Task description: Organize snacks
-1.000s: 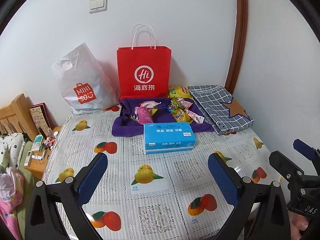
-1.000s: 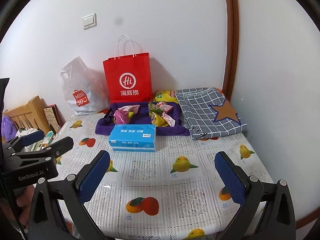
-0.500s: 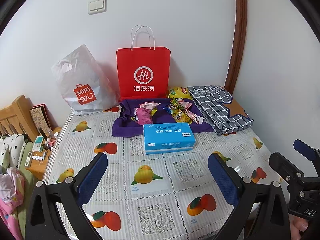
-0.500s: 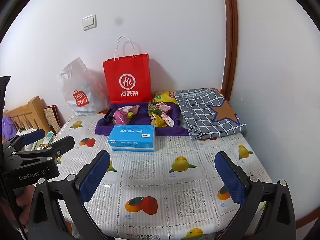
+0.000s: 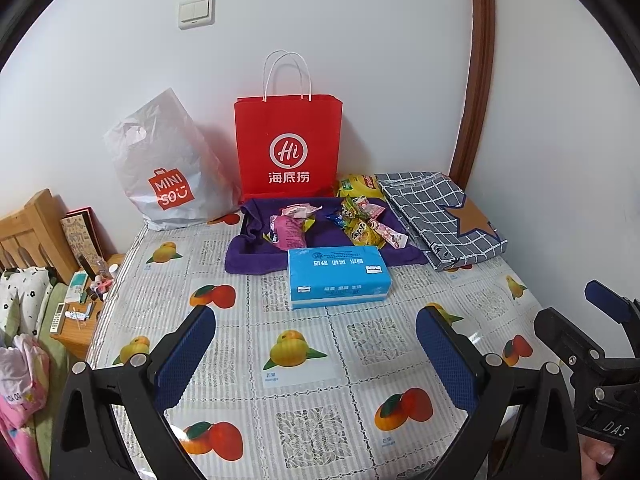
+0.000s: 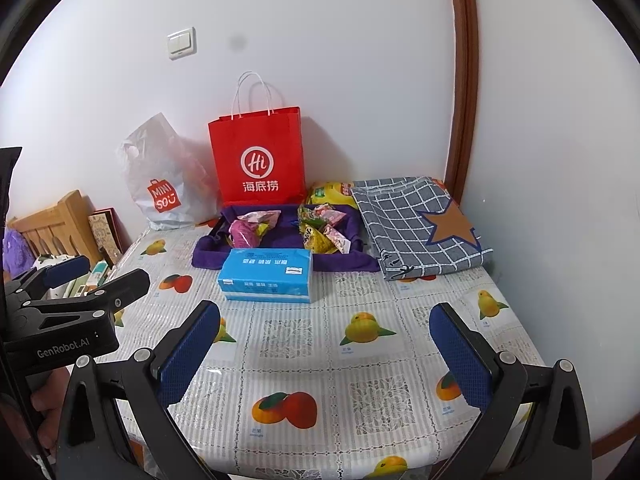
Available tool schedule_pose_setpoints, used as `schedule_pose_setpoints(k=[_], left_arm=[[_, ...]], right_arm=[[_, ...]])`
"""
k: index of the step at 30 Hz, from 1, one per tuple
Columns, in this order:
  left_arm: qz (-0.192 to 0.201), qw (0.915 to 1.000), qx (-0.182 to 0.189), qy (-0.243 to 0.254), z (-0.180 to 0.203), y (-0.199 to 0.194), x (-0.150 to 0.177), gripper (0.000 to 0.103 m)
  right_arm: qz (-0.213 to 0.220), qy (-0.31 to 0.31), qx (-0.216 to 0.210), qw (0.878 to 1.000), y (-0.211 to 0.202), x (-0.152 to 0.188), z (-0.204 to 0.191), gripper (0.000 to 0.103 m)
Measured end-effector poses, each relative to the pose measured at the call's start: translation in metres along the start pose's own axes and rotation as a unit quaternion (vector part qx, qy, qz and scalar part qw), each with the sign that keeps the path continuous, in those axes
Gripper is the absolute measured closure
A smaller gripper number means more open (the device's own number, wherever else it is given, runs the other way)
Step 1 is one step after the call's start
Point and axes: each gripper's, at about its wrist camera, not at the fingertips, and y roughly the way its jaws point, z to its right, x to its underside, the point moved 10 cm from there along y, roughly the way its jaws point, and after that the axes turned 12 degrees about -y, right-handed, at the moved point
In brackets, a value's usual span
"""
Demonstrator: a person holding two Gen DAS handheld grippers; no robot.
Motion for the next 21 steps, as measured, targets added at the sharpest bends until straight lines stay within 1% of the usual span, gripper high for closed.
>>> schedule_pose_setpoints(k=[21], left_arm=[[0.0, 1.0, 0.001, -0.001, -0.0004, -0.0007, -0.0001, 0.002]], right_arm=[[0.001, -0.001, -0.001, 1.0, -0.0016, -0.0002, -0.0016, 0.0]])
